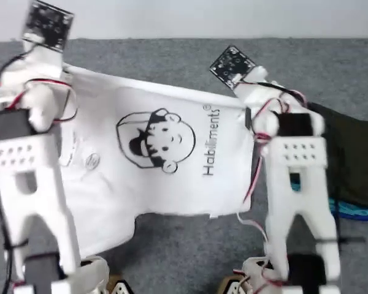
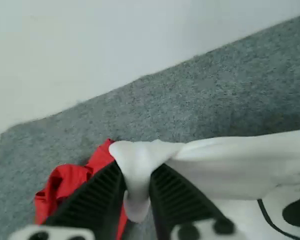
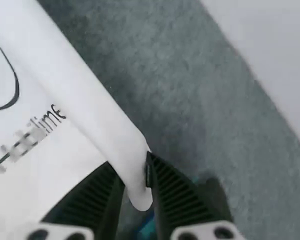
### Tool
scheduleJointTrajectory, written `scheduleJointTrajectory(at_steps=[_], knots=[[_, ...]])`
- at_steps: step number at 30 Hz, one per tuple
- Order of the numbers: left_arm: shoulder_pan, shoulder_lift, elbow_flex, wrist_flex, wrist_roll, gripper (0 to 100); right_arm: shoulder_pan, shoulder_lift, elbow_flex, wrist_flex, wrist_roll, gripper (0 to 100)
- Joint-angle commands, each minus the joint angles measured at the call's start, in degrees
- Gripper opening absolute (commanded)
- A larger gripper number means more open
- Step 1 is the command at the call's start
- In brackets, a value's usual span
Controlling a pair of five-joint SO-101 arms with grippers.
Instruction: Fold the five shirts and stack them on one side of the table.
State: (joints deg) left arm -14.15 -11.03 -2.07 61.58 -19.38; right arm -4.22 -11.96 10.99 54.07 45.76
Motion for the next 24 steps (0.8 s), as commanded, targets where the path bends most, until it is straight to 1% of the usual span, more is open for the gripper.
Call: scheduleJointTrajectory(at_steps=[1,3,8,11,13,14,17,23,24], knots=[[0.2,4.6,0.4,-10.9,-0.3,2,0.8,7.1,-0.3,-13.8,2.3,1.0],[0.2,7.5,0.4,-14.7,-0.3,2,0.9,11.0,-0.4,-20.4,3.2,1.0],[0.2,13.1,0.4,-22.9,-0.2,2,0.9,20.4,-5.0,-32.3,4.3,1.0],[0.4,15.3,0.4,-25.8,-0.2,2,0.9,26.0,-10.0,-36.4,5.6,1.0],[1.0,15.9,0.6,-25.8,-0.2,2,0.8,29.8,-13.7,-37.2,5.8,1.0],[1.1,16.0,0.7,-24.9,-0.2,2,0.8,31.6,-15.5,-37.0,5.8,1.0],[2.1,15.5,0.4,-17.1,-0.4,2,0.2,34.9,-19.6,-32.9,5.8,1.0],[2.6,13.2,0.6,1.1,-0.7,2,0.0,34.8,-22.6,-16.3,5.9,1.2],[2.7,13.1,0.6,4.7,-1.8,2,0.3,34.4,-22.8,-13.8,5.9,1.2]])
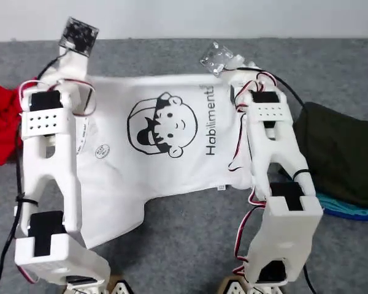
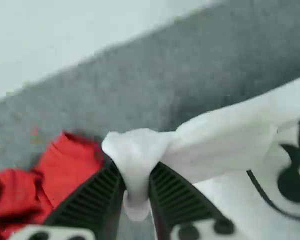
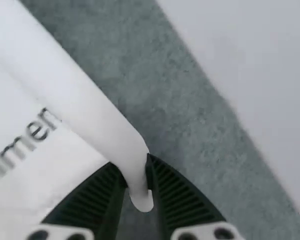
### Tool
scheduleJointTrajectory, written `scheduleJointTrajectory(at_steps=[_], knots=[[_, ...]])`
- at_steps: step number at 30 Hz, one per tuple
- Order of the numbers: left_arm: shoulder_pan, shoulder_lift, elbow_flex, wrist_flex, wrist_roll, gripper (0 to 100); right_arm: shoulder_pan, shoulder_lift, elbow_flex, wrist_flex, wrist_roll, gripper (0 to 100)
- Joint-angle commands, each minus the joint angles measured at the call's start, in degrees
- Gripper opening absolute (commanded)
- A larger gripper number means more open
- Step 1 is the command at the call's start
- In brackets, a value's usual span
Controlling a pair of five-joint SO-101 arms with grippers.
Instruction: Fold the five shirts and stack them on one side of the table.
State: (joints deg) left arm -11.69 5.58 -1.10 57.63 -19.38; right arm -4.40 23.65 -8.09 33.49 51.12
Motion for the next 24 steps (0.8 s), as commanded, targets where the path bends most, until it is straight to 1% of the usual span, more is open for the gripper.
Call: scheduleJointTrajectory(at_steps=[1,4,7,11,15,17,21,24], knots=[[0.7,-3.5,-0.4,12.7,-4.2,2,0.7,-1.6,-3.7,9.1,0.6,1.2],[2.2,-3.5,-0.3,25.2,-11.7,2,1.0,-3.5,-3.7,16.9,4.0,1.2],[3.3,-3.6,-0.3,34.8,-12.5,2,1.0,-5.1,-3.7,25.2,6.3,1.2],[3.2,-3.6,-0.1,43.2,-12.6,2,1.1,-6.5,-3.6,34.4,6.6,1.2],[1.6,-7.3,6.2,43.1,-12.7,2,1.0,-8.0,-3.6,41.8,6.6,1.2],[2.1,-10.3,11.1,43.1,-12.7,2,0.8,-8.7,-3.6,45.0,6.6,1.2],[3.3,-17.4,22.7,43.0,-14.9,2,1.1,-9.0,-3.6,49.4,6.6,1.2],[3.3,-21.2,28.9,42.6,-15.0,2,1.2,-8.7,-3.6,51.8,6.7,1.2]])
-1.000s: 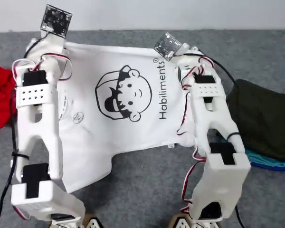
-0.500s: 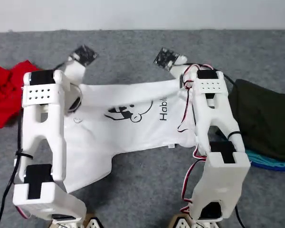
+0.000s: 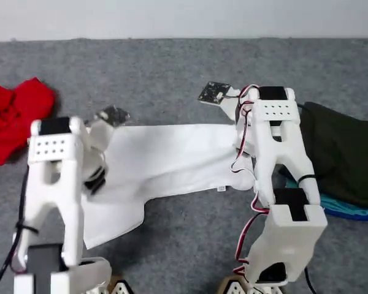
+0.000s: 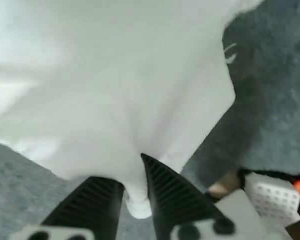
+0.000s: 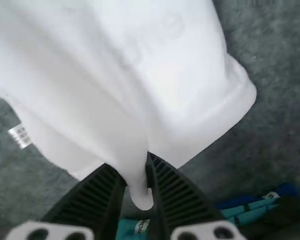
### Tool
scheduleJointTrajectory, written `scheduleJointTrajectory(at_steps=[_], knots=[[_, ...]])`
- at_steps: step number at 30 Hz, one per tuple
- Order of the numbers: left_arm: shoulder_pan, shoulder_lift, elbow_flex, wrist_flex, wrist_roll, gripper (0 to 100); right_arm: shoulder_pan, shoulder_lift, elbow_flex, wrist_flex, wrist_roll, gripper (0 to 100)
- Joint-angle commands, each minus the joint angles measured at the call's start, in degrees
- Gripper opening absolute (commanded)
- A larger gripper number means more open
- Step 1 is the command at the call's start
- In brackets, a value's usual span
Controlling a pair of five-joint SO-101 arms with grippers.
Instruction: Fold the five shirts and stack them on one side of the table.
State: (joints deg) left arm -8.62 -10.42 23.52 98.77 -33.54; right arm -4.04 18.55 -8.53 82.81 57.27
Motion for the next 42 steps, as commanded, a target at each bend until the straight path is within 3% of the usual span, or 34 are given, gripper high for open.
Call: scheduleJointTrajectory(at_steps=[1,14,19,23,34,42], knots=[[0.1,-6.1,5.5,1.2,-0.9,2,0.7,-3.6,-3.0,3.1,0.6,1.2],[-0.3,-7.2,10.2,-2.1,-0.7,3,0.7,-3.5,-2.8,7.5,3.0,1.7],[-0.3,-7.4,9.5,-1.3,-0.6,13,0.9,-3.8,-2.8,7.5,2.4,15.1],[-0.2,-7.4,7.4,1.1,-0.9,14,1.6,-4.0,-3.2,7.5,-0.2,22.2],[-4.7,-7.4,0.6,1.8,-1.0,14,1.7,-3.9,-8.1,11.6,-0.3,22.2],[-5.2,-11.3,0.3,1.8,-0.9,22,1.1,-3.4,-8.8,10.2,-0.4,22.1]])
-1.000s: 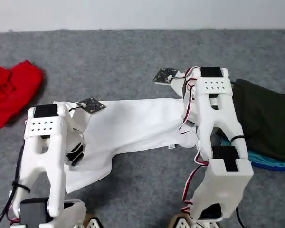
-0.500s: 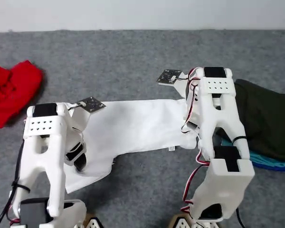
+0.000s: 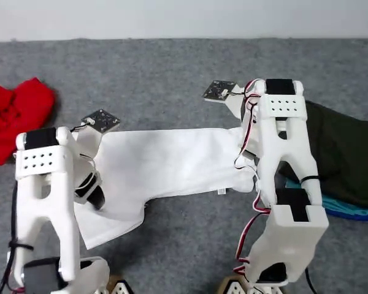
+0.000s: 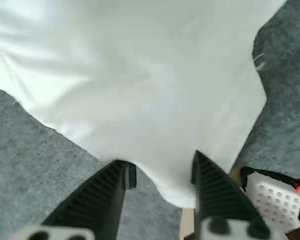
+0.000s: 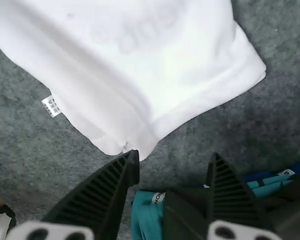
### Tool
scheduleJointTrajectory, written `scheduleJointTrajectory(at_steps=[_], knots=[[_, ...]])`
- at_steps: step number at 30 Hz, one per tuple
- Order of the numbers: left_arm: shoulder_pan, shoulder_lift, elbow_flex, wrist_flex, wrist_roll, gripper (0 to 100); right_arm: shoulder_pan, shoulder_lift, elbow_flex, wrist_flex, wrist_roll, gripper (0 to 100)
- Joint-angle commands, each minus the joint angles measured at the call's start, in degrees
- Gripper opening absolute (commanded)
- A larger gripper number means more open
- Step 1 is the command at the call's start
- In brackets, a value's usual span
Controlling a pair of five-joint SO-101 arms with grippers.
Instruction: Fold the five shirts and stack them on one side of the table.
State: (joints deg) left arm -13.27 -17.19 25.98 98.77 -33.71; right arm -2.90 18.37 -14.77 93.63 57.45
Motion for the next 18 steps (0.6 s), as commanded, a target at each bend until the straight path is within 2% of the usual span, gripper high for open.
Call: scheduleJointTrajectory(at_steps=[1,8,13,18], knots=[[-0.5,-6.1,-2.2,1.8,-0.7,23,-0.1,-3.2,-2.5,-0.7,-0.5,22.1],[-0.7,-11.2,-2.0,1.8,-0.4,25,-0.4,0.0,-2.6,-0.7,-0.8,22.1],[-2.5,-11.3,-2.0,0.7,-0.4,24,-1.7,0.4,-2.8,-1.4,-4.7,22.1],[-4.6,-11.1,-1.8,-4.2,2.0,12,-3.6,0.5,-2.8,-3.5,-10.1,22.0]])
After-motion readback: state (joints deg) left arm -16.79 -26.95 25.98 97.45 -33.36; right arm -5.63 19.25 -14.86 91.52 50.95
